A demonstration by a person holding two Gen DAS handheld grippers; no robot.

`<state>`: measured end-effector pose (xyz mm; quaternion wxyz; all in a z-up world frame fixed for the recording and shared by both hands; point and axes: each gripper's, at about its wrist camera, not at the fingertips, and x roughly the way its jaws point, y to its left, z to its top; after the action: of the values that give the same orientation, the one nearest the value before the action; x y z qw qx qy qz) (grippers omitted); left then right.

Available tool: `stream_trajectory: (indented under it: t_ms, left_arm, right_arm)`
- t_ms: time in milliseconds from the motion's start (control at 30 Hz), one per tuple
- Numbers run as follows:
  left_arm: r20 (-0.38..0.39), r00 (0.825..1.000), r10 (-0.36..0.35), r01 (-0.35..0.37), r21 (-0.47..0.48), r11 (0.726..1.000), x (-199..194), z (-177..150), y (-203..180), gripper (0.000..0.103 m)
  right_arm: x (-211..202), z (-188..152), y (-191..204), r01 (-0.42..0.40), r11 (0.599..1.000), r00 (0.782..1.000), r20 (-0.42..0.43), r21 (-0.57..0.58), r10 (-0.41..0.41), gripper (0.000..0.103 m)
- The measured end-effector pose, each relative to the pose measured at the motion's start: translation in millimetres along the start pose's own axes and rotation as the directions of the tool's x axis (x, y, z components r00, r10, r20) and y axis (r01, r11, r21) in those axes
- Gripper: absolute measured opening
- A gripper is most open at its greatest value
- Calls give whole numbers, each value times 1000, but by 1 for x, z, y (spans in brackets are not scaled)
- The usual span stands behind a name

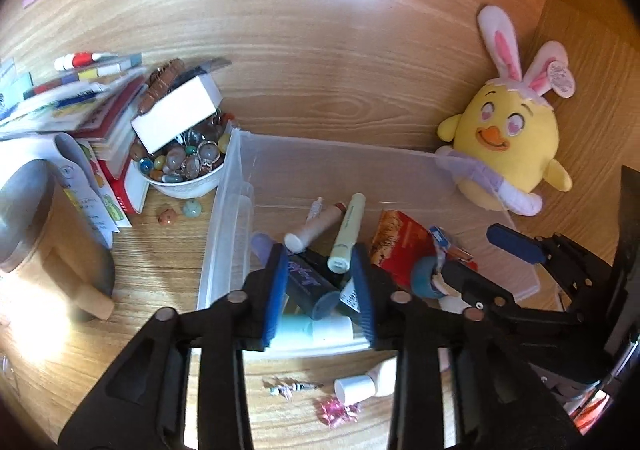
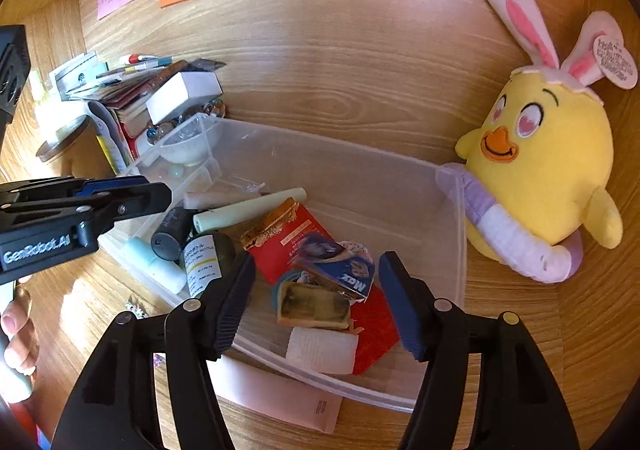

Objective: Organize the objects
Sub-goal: 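Carry the white tube and Max box into the clear box and release both, then grasp the pink hair clip with the left gripper while the right grasps the pink bottle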

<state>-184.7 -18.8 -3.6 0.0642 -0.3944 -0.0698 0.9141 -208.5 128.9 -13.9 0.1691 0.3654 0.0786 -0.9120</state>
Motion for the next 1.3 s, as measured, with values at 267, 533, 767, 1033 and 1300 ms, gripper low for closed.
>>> stream_trajectory:
  t_ms: [267,533,767,1033,1300]
  left_arm:
    - [80,997,19,-22,36,999,-45,-14,-2,74]
    - [-6,1000,8,-8,51,999,-49,-47,5,82]
    - [-144,989,24,-12,82,997,-20,-80,3,82]
    - [-221,975,11,16,123,992,4,-92,-8,63]
    - [-199,980,12,22,170,985,4,-101,-12,23]
  right_arm:
    - [-38,-6,4,-14,1000,998,67,-19,15,71]
    - [-65,-33,19,-43,995,996,79,-94,50,76]
    - [-63,-57,28,-36,989,999,34,-142,42,76]
    - [-44,-80,27,-58,989,997,-64,-134,50,76]
    - [-33,-82,34,-111,980,989,-115,-163,92,76]
